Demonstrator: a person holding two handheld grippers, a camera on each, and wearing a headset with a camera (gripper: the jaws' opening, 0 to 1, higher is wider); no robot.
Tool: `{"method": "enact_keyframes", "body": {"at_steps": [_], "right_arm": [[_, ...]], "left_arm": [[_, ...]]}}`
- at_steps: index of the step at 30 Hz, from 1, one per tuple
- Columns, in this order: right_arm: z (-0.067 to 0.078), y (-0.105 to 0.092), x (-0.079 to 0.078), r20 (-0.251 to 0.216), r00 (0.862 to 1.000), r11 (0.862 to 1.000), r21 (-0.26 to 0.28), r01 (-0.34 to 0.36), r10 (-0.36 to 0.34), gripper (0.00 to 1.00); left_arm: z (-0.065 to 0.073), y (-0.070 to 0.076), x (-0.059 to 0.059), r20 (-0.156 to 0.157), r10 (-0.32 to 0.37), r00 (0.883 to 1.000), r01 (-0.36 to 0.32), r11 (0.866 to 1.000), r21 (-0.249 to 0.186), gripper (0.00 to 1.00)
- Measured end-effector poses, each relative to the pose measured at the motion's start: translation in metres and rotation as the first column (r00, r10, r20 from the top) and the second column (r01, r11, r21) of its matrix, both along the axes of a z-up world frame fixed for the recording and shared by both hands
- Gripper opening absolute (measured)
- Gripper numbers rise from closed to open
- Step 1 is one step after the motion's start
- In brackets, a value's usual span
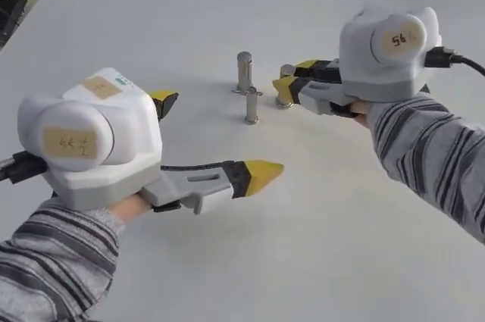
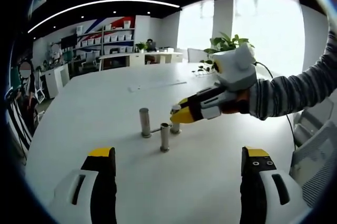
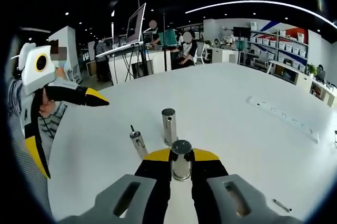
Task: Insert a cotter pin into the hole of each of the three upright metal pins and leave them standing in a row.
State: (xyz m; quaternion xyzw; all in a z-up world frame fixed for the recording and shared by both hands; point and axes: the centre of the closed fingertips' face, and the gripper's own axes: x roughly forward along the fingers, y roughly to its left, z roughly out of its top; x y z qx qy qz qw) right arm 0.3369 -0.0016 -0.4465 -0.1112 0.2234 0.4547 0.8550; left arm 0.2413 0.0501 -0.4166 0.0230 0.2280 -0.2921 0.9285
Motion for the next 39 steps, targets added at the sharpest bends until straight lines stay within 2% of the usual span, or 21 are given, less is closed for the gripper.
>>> {"method": "enact_keyframes", "body": {"at_steps": [5,10,13,17,25,30,39], "right_arm": [[0.001,-0.011,-0.009,-0.001,1.0,1.0,-0.013,-0.013,0.013,0.08],[0.001,-0.022,-0.025,-0.007,0.999,0.999,-0.03,-0.035,0.035,0.08],[-0.001,-0.025,-0.037,-0.022,0.998,0.998,-0.029,-0.059,0.058,0.08],[-0.003,-0.029,-0.044,-0.022,0.997,0.996,-0.044,-0.08,0.079,0.08],[-0.004,-0.029,-0.063,-0.031,0.995,0.995,-0.028,-0.096,0.096,0.08],[-0.005,-0.028,-0.071,-0.014,0.992,0.991,-0.039,-0.127,0.126,0.08],[-0.004,-0.027,-0.077,-0.006,0.99,0.989,-0.044,-0.143,0.143,0.08]], "left_arm": [[0.001,0.0,-0.001,-0.009,-0.005,1.0,0.005,1.0,0.001,0.99],[0.002,0.0,-0.002,-0.018,0.004,1.0,-0.004,1.0,-0.008,0.99],[0.002,0.0,-0.003,-0.022,0.005,1.0,-0.005,1.0,-0.006,0.99],[0.003,-0.001,-0.005,-0.021,0.002,1.0,-0.002,1.0,-0.006,0.99],[0.001,-0.002,-0.008,-0.03,0.008,1.0,-0.008,1.0,-0.009,0.99],[0.001,-0.003,-0.01,-0.031,0.006,0.999,-0.007,1.0,-0.01,0.99],[0.002,-0.004,-0.011,-0.03,0.015,0.999,-0.016,1.0,-0.015,0.99]]}}
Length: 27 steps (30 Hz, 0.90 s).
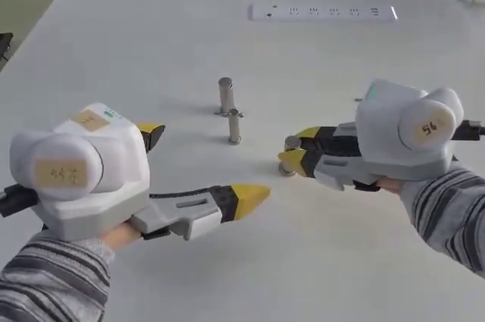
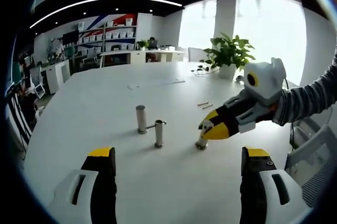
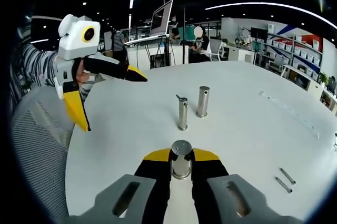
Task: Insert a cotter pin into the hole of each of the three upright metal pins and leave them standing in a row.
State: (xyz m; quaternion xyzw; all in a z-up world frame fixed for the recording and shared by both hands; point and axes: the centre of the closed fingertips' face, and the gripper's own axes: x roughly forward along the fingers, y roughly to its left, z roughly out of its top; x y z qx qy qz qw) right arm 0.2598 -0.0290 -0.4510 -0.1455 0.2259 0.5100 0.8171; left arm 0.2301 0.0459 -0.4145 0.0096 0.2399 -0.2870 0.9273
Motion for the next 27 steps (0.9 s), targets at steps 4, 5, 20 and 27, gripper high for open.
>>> {"method": "enact_keyframes", "body": {"at_steps": [4,5,20,27], "right_arm": [[0.0,0.0,0.0,-0.001,1.0,1.0,0.001,0.0,0.0,0.09],[0.0,0.0,0.0,-0.004,1.0,1.0,0.0,0.0,0.0,0.09],[0.007,-0.002,-0.003,-0.019,1.0,1.0,0.002,-0.01,0.01,0.21],[0.013,-0.023,-0.005,-0.047,0.999,1.0,0.005,0.014,-0.014,0.28]], "left_arm": [[-0.002,0.0,-0.002,-0.009,-0.001,1.0,0.001,1.0,0.003,0.99],[-0.002,0.0,-0.002,-0.011,-0.001,1.0,0.001,1.0,0.002,0.99],[0.002,0.003,-0.004,-0.013,0.02,1.0,-0.021,1.0,-0.017,0.99],[0.004,0.002,-0.005,-0.009,0.023,1.0,-0.023,1.0,-0.019,0.99]]}}
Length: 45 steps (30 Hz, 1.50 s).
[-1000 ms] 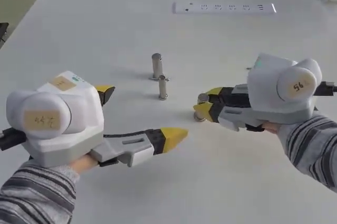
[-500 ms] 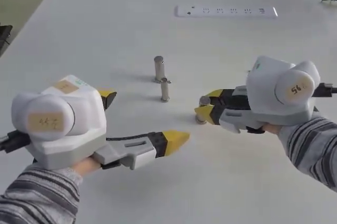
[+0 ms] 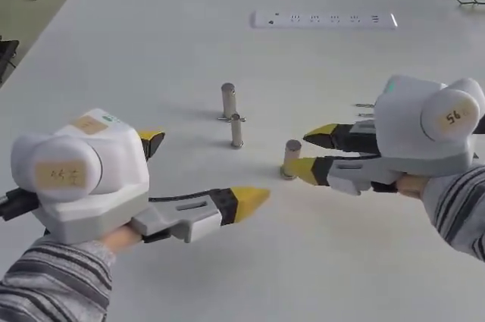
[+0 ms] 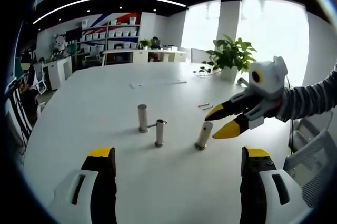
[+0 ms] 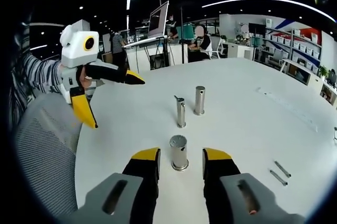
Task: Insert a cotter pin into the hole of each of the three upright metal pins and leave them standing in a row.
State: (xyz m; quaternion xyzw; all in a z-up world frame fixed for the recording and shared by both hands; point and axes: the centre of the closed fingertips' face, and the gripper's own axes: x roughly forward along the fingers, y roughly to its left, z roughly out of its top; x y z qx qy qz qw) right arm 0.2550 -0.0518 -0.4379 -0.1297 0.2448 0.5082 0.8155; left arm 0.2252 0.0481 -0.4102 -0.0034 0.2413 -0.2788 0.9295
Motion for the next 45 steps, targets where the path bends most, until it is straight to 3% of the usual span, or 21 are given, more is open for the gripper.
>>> {"method": "enact_keyframes", "body": {"at_steps": [8,20,26,28,40,45], "right_arm": [[0.008,-0.031,0.006,-0.008,0.999,0.999,-0.024,0.049,-0.049,0.29],[0.008,-0.087,0.041,-0.027,0.993,0.984,-0.143,0.11,-0.115,0.27],[-0.003,-0.109,0.056,-0.031,0.995,0.967,-0.24,0.088,-0.098,0.26],[-0.007,-0.117,0.068,-0.036,0.995,0.963,-0.256,0.079,-0.092,0.24],[-0.024,-0.135,0.095,-0.061,0.995,0.927,-0.372,0.051,-0.079,0.19],[-0.033,-0.14,0.101,-0.067,0.997,0.904,-0.428,0.01,-0.043,0.18]], "left_arm": [[0.001,-0.001,-0.001,0.003,0.001,1.0,-0.001,1.0,0.003,0.99],[0.001,-0.003,-0.002,0.002,-0.007,1.0,0.007,1.0,0.012,0.99],[-0.002,-0.002,-0.003,-0.008,-0.005,1.0,0.005,1.0,0.016,0.99],[-0.003,-0.002,-0.003,-0.01,-0.003,1.0,0.004,1.0,0.018,0.98],[-0.004,-0.001,-0.004,-0.005,-0.014,1.0,0.014,0.999,0.031,0.95],[-0.006,0.0,-0.004,-0.013,-0.016,1.0,0.017,0.999,0.036,0.94]]}}
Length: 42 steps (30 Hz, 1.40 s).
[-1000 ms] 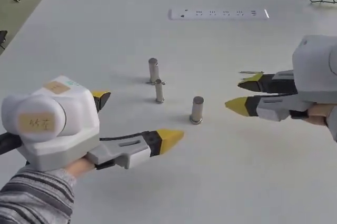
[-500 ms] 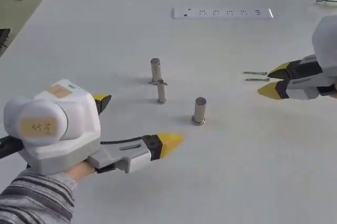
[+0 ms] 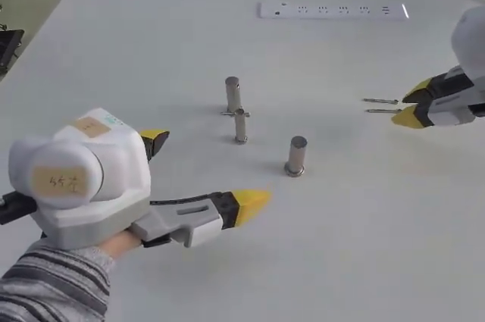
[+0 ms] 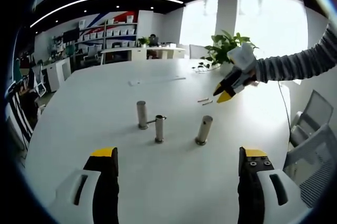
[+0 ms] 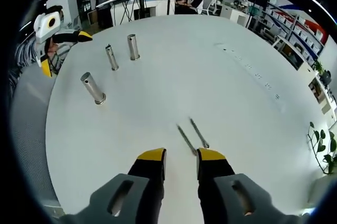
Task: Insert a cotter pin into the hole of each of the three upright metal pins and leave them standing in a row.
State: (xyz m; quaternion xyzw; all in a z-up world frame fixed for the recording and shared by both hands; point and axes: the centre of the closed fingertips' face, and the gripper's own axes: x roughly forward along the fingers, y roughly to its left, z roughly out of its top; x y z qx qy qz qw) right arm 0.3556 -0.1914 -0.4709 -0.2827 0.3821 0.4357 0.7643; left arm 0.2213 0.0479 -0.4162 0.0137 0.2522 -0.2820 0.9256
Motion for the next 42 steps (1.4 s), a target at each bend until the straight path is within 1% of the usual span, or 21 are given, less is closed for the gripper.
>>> {"method": "enact_keyframes", "body": {"at_steps": [2,6,9,12,14,16,19,22,24,26,29,30,32,35,37,38,39,42], "right_arm": [[-0.004,-0.001,0.002,-0.006,1.0,1.0,-0.019,-0.02,0.02,0.18],[-0.011,-0.003,0.006,-0.014,0.999,0.998,-0.049,-0.037,0.037,0.16],[-0.014,-0.001,0.008,-0.019,0.999,0.998,-0.047,-0.034,0.033,0.15],[-0.018,-0.001,0.013,-0.02,0.999,0.997,-0.059,-0.047,0.046,0.13],[-0.019,0.0,0.016,-0.026,0.998,0.997,-0.058,-0.05,0.049,0.13],[-0.02,0.0,0.017,-0.03,0.998,0.996,-0.064,-0.061,0.059,0.12],[-0.023,-0.002,0.017,-0.032,0.996,0.992,-0.092,-0.089,0.087,0.11],[-0.026,-0.001,0.014,-0.043,0.994,0.989,-0.107,-0.105,0.101,0.1],[-0.024,0.001,0.014,-0.045,0.994,0.989,-0.105,-0.106,0.102,0.07],[-0.025,0.001,0.012,-0.059,0.993,0.988,-0.105,-0.112,0.106,0.05],[-0.026,0.001,0.011,-0.075,0.991,0.987,-0.105,-0.119,0.112,0.02],[-0.026,0.002,0.009,-0.088,0.99,0.987,-0.102,-0.123,0.115,0.01],[-0.026,0.002,0.009,-0.091,0.99,0.987,-0.105,-0.118,0.109,0.0],[-0.025,0.002,0.008,-0.107,0.991,0.991,-0.096,-0.094,0.083,0.0],[-0.025,0.001,0.01,-0.103,0.992,0.993,-0.089,-0.078,0.069,0.0],[-0.025,0.001,0.009,-0.124,0.991,0.996,-0.07,-0.053,0.044,0.0],[-0.025,0.002,0.009,-0.131,0.991,0.997,-0.062,-0.041,0.033,0.0],[-0.026,0.002,0.007,-0.115,0.992,0.995,-0.069,-0.066,0.058,0.0]], "left_arm": [[0.0,0.0,0.0,-0.003,-0.002,1.0,0.002,1.0,0.0,0.93],[-0.002,0.001,0.0,-0.008,0.0,1.0,0.0,1.0,-0.002,0.92],[-0.004,0.001,0.0,-0.014,0.0,1.0,0.0,1.0,-0.004,0.91],[-0.006,0.001,0.0,-0.019,-0.003,1.0,0.004,1.0,0.004,0.89],[-0.006,0.0,0.0,-0.019,-0.005,1.0,0.005,1.0,0.0,0.89],[-0.006,0.0,0.001,-0.019,-0.003,1.0,0.003,1.0,-0.001,0.89],[-0.006,0.0,0.001,-0.022,-0.002,1.0,0.002,1.0,-0.003,0.88],[-0.008,0.0,0.0,-0.025,-0.003,1.0,0.003,1.0,-0.003,0.88],[-0.008,-0.001,-0.001,-0.029,-0.004,1.0,0.004,1.0,-0.007,0.88],[-0.008,-0.001,-0.001,-0.034,-0.002,0.999,0.001,1.0,-0.012,0.87],[-0.006,-0.001,0.0,-0.027,0.002,1.0,-0.003,1.0,-0.022,0.87],[-0.005,-0.001,0.0,-0.027,0.003,1.0,-0.003,1.0,-0.023,0.87],[-0.006,-0.001,0.0,-0.029,0.002,1.0,-0.002,1.0,-0.021,0.87],[-0.007,-0.001,0.0,-0.034,0.001,0.999,-0.002,1.0,-0.021,0.86],[-0.007,-0.001,-0.001,-0.037,0.001,0.999,-0.002,1.0,-0.021,0.86],[-0.007,-0.001,-0.001,-0.037,0.0,0.999,-0.001,1.0,-0.022,0.85],[-0.007,-0.001,-0.002,-0.039,-0.003,0.999,0.002,1.0,-0.021,0.85],[-0.006,-0.001,-0.003,-0.039,-0.004,0.999,0.003,1.0,-0.02,0.84]]}}
